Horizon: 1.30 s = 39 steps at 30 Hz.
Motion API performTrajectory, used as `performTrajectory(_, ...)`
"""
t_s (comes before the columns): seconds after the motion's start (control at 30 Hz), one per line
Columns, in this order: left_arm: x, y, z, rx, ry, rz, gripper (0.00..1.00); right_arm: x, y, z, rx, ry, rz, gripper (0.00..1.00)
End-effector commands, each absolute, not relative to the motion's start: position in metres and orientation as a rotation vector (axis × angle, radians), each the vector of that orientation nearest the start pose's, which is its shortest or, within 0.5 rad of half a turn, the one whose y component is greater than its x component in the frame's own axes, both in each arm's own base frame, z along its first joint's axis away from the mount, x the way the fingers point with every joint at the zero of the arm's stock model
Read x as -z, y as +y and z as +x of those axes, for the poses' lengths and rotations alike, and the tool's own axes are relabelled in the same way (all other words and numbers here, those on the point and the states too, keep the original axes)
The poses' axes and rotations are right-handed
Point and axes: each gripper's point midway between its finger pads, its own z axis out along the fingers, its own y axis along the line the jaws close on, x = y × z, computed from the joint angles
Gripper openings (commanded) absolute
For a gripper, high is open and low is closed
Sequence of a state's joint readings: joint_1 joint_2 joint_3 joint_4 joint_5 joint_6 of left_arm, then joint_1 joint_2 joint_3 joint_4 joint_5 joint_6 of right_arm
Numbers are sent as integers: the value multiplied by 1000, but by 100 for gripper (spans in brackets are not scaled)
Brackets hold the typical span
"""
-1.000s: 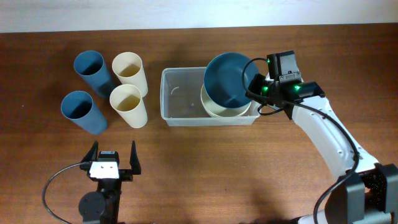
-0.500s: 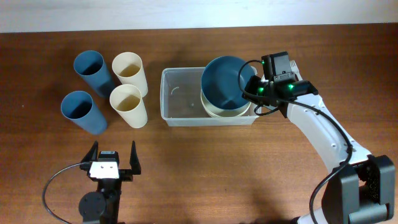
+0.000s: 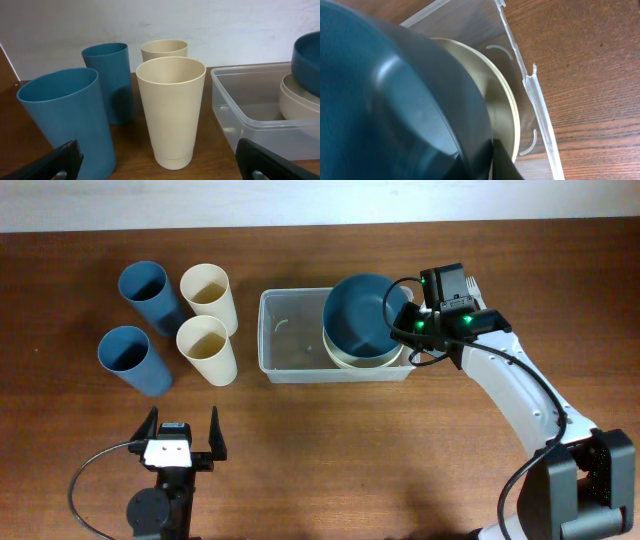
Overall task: Pack container
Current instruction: 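Lower the blue bowl onto the cream bowls and open the gripper, then raise the right gripper and move it right away from the container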
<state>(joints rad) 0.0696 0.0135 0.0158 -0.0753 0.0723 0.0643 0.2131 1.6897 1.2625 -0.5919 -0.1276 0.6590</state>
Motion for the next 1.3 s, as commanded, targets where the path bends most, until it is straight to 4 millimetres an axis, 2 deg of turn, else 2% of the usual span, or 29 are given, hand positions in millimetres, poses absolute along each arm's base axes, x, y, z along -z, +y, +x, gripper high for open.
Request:
performTrajectory(0.0, -158, 4, 246, -49, 1641, 69, 100, -127, 116, 419, -473, 2582, 529, 13)
performTrajectory(0.13, -158, 4, 246, -49, 1641, 69, 100, -127, 116, 419, -474, 2583, 528, 17)
performTrajectory(0.4, -158, 4, 246, -49, 1641, 69, 100, -127, 117, 419, -479, 2581, 527, 17)
performTrajectory(0.53, -158, 4, 246, -49, 1641, 69, 100, -127, 117, 419, -477, 2582, 527, 11)
performTrajectory(0.67, -158, 4, 246, -49, 1641, 69, 100, -117, 117, 421, -470, 2599, 532, 4)
performTrajectory(0.8, -158, 4, 246, -49, 1641, 69, 100, -103, 117, 422, -456, 2629, 536, 4)
performTrajectory(0.93, -158, 4, 246, -49, 1641, 69, 100, -101, 117, 422, -455, 2632, 537, 4)
performTrajectory(1.1, -158, 4, 246, -49, 1641, 69, 100, -106, 118, 426, -457, 2618, 509, 4)
performTrajectory(1.2, -158, 4, 246, -49, 1641, 69, 100, -123, 120, 433, -454, 2603, 458, 5)
performTrajectory(1.27, -158, 4, 246, -49, 1641, 70, 100, -136, 120, 436, -449, 2596, 426, 11)
